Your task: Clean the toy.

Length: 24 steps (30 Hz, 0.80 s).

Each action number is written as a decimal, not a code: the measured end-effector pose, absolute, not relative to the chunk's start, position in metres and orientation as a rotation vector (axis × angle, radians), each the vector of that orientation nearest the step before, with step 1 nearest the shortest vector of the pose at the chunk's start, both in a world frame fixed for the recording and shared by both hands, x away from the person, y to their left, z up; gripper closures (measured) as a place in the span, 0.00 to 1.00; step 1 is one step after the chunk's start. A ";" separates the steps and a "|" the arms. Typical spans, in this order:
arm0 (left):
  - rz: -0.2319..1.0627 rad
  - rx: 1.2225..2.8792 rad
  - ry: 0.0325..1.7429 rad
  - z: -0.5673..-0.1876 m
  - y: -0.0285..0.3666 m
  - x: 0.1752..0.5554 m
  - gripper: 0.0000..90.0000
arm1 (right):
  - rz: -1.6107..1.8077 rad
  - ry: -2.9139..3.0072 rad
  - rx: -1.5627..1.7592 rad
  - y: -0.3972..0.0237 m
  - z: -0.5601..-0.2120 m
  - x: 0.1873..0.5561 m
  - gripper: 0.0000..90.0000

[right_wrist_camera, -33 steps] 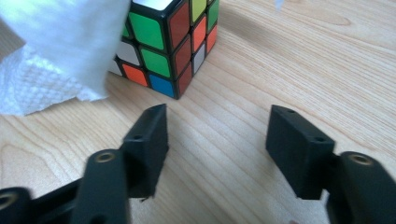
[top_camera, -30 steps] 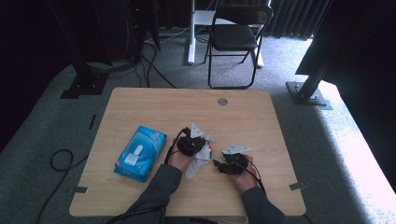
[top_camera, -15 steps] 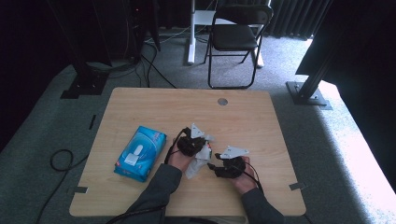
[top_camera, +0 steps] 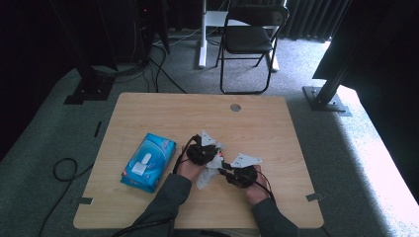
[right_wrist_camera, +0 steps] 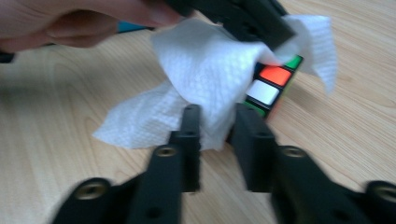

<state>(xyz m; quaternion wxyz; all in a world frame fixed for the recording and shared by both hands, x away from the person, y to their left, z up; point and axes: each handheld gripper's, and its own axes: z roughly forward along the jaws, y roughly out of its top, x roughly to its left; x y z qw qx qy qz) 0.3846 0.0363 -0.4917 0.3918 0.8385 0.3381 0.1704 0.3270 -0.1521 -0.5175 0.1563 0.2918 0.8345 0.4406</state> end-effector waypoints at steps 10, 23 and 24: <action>0.381 2.108 0.889 -0.492 0.063 0.369 0.69 | 1.286 2.362 0.900 -0.159 -0.516 0.331 1.00; 0.263 2.107 0.877 -0.497 0.079 0.352 0.49 | 1.274 2.363 0.905 -0.157 -0.518 0.331 1.00; 0.262 2.127 0.868 -0.499 0.077 0.350 0.48 | 1.274 2.363 0.904 -0.157 -0.518 0.332 1.00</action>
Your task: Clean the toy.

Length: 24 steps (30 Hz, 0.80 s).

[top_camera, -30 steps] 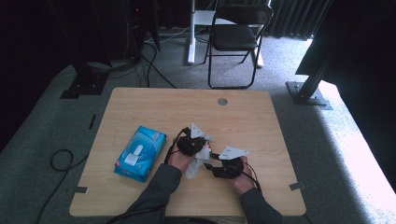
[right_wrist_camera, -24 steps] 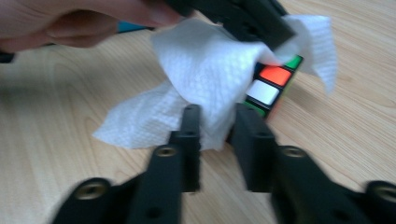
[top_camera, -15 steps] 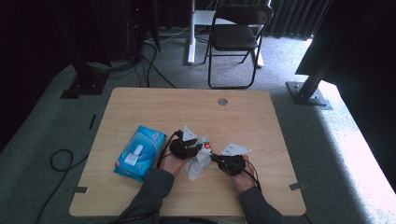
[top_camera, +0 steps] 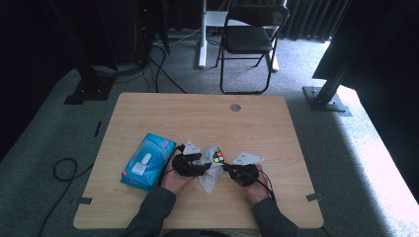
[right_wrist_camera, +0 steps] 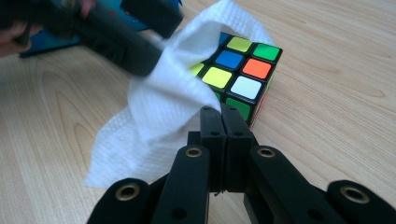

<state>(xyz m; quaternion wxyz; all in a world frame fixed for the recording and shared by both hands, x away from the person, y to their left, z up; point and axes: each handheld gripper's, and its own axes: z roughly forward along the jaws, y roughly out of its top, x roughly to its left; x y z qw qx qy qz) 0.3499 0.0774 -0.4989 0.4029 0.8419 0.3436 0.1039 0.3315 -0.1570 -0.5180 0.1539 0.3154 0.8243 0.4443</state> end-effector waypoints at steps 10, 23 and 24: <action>0.270 2.250 0.866 -0.521 0.065 0.348 0.47 | 1.279 2.395 0.894 -0.154 -0.520 0.331 1.00; 0.305 2.308 0.877 -0.530 0.065 0.350 0.86 | 1.265 2.406 0.879 -0.153 -0.521 0.332 0.82; 0.307 2.308 0.879 -0.530 0.067 0.349 0.90 | 1.268 2.407 0.878 -0.153 -0.521 0.331 0.80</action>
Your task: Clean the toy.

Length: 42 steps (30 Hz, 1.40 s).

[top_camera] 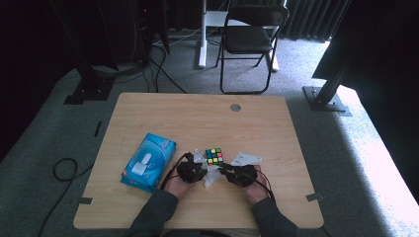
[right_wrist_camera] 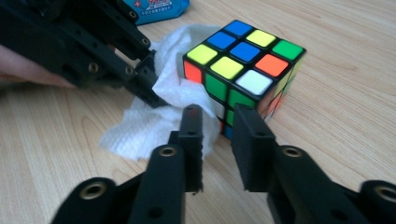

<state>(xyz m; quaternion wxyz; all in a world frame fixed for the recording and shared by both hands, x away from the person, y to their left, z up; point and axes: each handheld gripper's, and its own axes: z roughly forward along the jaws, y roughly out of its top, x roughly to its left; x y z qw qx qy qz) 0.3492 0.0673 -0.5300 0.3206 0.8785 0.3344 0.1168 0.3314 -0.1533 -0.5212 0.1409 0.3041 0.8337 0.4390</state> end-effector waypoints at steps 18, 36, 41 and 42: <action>0.421 2.102 0.935 -0.484 0.104 0.355 0.94 | 1.301 2.375 0.916 -0.164 -0.523 0.338 0.73; 0.460 2.108 0.916 -0.475 0.083 0.373 0.94 | 1.219 2.370 0.965 -0.167 -0.531 0.348 0.96; 0.455 2.129 0.905 -0.477 0.076 0.374 0.94 | 1.226 2.395 0.940 -0.163 -0.533 0.348 0.94; 0.451 2.128 0.907 -0.478 0.075 0.375 0.94 | 1.229 2.397 0.936 -0.162 -0.533 0.348 0.94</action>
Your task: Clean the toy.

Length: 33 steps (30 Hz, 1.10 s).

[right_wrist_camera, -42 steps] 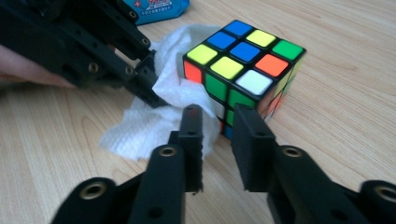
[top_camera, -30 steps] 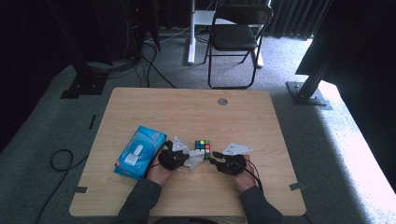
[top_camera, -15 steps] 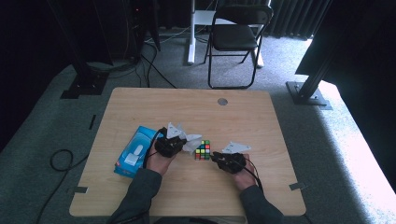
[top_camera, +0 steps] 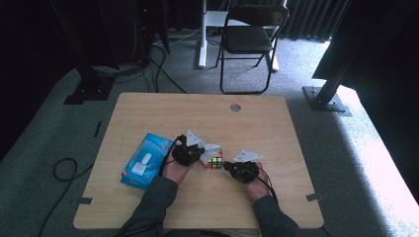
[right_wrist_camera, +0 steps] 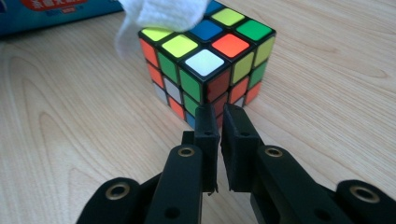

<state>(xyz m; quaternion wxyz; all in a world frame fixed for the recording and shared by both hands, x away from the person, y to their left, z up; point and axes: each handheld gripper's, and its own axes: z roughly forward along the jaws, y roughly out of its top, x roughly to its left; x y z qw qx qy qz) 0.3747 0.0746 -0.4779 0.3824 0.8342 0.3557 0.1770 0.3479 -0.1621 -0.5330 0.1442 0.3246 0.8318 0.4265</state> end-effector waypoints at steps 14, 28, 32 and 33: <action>0.443 2.121 0.912 -0.476 0.067 0.379 0.94 | 1.262 2.426 0.891 -0.153 -0.533 0.345 0.82; 0.430 2.138 0.904 -0.479 0.063 0.382 0.93 | 1.228 2.383 0.978 -0.151 -0.536 0.349 0.42; 0.425 2.148 0.898 -0.480 0.061 0.382 0.93 | 1.228 2.358 0.980 -0.149 -0.538 0.351 0.33; 0.423 2.150 0.898 -0.480 0.060 0.382 0.93 | 1.229 2.346 0.980 -0.148 -0.538 0.352 0.33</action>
